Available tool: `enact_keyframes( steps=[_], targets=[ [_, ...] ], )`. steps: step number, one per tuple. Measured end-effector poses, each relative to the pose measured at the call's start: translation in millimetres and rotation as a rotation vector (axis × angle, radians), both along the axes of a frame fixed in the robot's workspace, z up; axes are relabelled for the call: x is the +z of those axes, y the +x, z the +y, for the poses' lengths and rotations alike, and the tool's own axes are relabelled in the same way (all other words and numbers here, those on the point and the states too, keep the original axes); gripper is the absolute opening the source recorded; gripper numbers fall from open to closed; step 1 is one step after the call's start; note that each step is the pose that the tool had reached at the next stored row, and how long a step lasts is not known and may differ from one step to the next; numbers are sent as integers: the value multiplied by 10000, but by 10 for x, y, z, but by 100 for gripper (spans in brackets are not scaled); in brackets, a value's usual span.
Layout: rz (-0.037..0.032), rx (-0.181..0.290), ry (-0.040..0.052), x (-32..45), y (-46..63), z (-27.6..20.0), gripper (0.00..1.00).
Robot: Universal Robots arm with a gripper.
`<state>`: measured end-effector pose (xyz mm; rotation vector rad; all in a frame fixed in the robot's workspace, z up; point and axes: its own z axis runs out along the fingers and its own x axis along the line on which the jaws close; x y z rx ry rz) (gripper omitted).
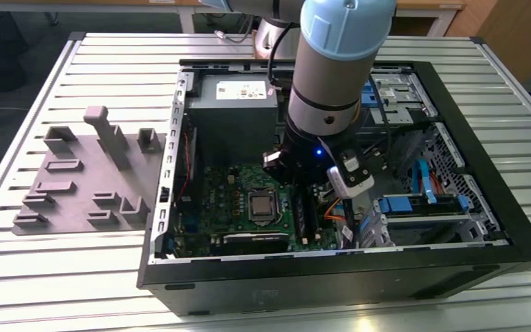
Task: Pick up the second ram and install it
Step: 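Press down the second ram until it locks into place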
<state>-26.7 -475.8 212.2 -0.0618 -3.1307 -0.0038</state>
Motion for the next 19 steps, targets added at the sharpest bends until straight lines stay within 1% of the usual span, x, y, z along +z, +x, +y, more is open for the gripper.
enact_keyframes(
  steps=[19],
  targets=[
    [2, -48, -4, -34, 15, -1, 14]
  ],
)
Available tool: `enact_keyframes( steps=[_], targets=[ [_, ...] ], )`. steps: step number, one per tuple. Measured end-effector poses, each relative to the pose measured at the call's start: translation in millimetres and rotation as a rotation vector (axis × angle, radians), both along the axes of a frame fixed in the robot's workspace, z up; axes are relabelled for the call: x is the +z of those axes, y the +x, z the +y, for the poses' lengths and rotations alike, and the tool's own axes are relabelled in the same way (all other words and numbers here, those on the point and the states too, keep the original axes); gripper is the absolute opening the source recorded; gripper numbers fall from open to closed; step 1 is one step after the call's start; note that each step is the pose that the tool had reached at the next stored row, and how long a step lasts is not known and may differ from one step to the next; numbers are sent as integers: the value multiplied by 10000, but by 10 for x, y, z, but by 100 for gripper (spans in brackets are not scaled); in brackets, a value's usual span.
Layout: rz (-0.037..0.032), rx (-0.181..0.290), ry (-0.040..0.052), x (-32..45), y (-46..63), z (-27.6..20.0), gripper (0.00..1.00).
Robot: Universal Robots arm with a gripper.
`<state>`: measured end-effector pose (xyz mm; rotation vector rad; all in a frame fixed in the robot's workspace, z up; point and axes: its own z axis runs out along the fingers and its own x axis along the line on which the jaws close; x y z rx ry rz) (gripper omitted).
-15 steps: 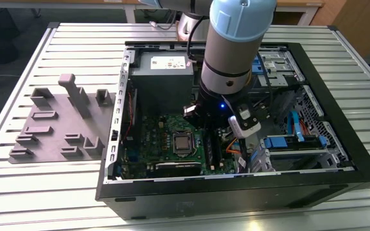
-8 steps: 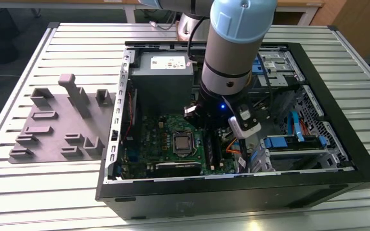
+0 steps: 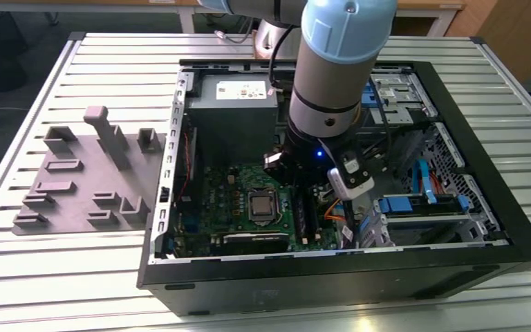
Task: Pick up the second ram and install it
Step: 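Press down the second ram until it locks into place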
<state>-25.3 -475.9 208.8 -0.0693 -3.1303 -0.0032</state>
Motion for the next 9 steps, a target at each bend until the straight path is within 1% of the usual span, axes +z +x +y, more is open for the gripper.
enact_keyframes(
  steps=[9],
  targets=[
    [-1, -1, 8, -13, -2, 1, 14]
  ],
)
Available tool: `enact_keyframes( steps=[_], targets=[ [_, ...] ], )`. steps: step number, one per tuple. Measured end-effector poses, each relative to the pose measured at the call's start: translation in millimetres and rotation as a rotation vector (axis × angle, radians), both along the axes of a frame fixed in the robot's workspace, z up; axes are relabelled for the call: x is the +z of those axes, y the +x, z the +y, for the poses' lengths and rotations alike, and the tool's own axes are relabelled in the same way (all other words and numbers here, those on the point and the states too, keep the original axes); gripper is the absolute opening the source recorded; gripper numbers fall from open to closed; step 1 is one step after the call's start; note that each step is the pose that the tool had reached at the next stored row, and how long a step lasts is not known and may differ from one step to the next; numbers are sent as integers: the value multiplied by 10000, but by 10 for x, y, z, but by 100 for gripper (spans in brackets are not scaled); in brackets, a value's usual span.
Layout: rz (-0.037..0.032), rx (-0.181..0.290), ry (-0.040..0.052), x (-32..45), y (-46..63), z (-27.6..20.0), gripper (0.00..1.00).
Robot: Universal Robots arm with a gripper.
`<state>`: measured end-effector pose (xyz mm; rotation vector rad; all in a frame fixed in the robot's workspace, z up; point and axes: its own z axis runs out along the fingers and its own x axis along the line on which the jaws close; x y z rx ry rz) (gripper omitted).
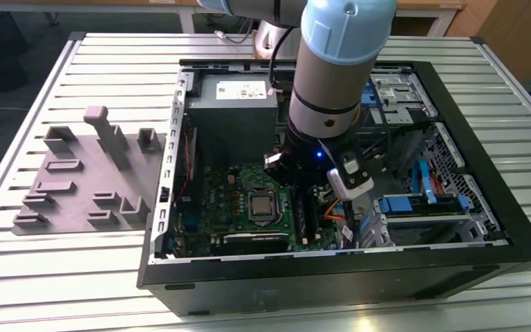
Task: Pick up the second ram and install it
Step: 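Press down the second ram until it locks into place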
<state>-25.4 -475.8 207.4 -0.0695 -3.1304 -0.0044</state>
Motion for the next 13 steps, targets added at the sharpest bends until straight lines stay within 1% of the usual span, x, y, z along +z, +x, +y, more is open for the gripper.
enact_keyframes(
  steps=[11, 13],
  targets=[
    [0, 0, -1, -5, 0, 0, 14],
    [1, 0, -1, 8, 0, 0, 14]
  ],
)
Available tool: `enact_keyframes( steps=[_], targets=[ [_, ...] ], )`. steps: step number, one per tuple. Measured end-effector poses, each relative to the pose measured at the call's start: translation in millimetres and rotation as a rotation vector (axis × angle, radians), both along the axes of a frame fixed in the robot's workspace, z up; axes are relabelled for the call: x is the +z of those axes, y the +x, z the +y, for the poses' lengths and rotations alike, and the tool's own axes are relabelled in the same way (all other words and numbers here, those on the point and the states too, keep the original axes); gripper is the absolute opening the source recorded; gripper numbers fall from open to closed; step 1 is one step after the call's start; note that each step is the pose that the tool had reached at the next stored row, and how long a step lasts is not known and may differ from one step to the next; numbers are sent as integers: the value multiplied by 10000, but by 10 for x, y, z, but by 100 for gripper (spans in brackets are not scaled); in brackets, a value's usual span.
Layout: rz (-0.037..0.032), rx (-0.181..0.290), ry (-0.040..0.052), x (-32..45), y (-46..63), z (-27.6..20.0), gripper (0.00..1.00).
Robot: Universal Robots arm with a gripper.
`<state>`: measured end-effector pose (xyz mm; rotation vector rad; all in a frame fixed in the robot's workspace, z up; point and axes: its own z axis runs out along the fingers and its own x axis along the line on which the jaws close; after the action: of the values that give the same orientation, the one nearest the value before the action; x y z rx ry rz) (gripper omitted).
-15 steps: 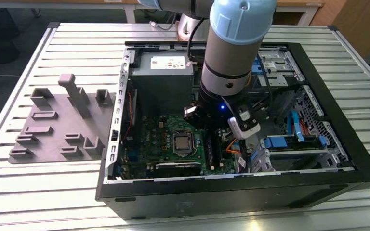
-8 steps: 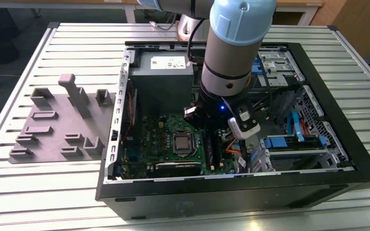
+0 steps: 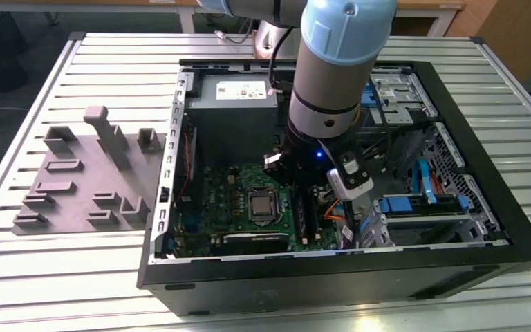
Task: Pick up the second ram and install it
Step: 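Press down the second ram until it locks into place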
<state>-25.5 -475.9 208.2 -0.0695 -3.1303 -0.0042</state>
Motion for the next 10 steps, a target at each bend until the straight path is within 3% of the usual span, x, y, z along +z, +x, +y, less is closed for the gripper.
enact_keyframes(
  steps=[10],
  targets=[
    [28, 83, -3, 13, 17, 0, 14]
  ],
)
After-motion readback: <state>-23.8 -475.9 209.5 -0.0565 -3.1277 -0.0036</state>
